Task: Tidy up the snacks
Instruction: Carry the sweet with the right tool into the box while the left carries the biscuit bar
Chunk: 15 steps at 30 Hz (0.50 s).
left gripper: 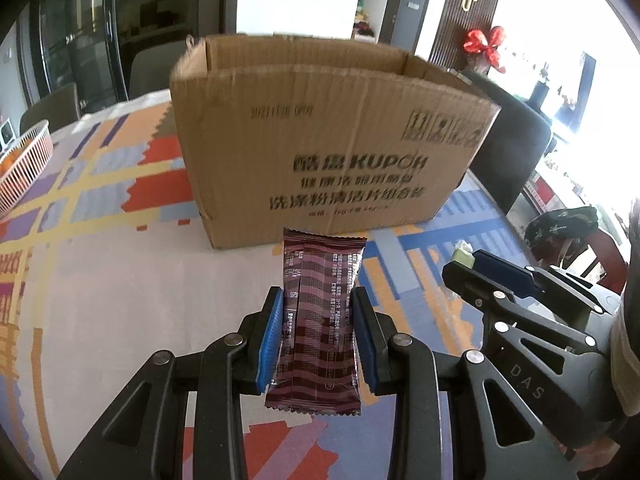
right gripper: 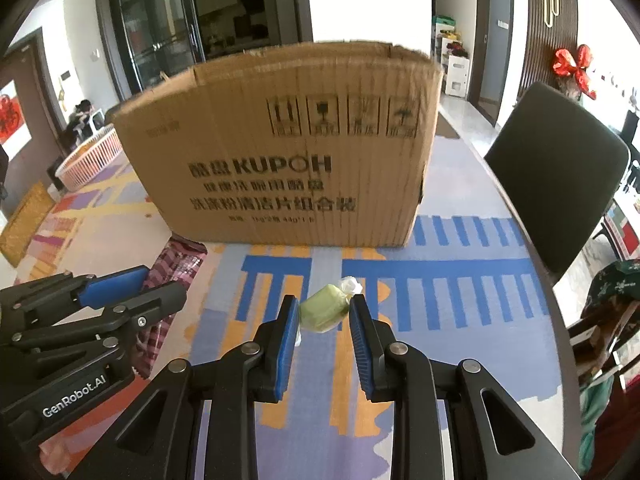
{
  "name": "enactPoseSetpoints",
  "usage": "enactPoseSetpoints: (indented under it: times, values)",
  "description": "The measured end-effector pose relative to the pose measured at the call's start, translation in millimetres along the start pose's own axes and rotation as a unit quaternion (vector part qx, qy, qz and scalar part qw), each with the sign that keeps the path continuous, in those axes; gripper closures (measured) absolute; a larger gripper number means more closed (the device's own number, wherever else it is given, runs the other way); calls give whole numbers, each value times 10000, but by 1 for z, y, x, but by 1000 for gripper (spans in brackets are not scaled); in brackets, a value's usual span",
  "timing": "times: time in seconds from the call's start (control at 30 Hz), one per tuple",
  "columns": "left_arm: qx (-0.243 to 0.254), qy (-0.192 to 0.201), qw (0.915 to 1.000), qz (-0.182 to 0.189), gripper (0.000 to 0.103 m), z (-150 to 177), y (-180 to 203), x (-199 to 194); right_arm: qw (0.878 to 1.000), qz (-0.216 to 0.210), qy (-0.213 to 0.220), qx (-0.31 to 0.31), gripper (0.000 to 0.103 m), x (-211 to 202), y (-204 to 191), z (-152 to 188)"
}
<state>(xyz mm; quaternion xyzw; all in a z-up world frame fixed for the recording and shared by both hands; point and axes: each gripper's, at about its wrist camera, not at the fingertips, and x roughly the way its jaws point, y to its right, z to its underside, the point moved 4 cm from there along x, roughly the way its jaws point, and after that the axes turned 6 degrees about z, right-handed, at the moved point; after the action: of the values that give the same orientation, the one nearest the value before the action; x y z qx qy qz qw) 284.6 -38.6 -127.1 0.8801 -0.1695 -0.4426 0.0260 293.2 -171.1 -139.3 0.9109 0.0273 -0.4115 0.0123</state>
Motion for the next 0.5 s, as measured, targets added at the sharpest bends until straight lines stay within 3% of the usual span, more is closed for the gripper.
enactPoseSetpoints:
  times: [0.5]
  values:
    - [82, 747, 9971, 138, 69, -32, 17, -63, 9964, -99, 841, 54, 75, -64, -1, -36]
